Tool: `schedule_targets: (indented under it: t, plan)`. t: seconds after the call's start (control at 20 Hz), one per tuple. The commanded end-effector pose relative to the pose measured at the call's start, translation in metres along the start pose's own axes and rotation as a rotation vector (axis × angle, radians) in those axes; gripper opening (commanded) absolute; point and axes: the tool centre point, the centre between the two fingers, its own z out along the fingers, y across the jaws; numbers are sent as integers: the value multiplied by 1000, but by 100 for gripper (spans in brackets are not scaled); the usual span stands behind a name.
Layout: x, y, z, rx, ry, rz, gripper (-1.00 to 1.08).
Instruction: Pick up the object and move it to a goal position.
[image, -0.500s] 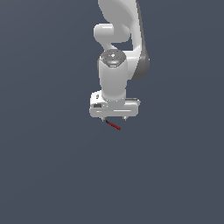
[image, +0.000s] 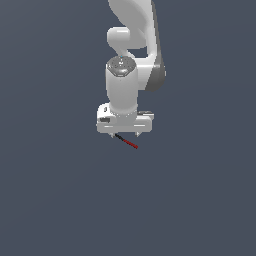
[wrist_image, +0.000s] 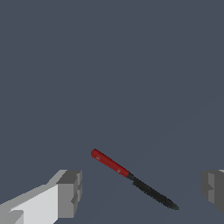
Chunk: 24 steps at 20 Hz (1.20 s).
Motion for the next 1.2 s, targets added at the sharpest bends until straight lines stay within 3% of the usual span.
schedule_targets:
  t: [0.0,0.6,1.15]
  plan:
    - [-2,6,-1,-2,-4,4,100]
    - [-6,9,8,-6,-5,-57,100]
    - [-25,17,39,-16,-7,-282,100]
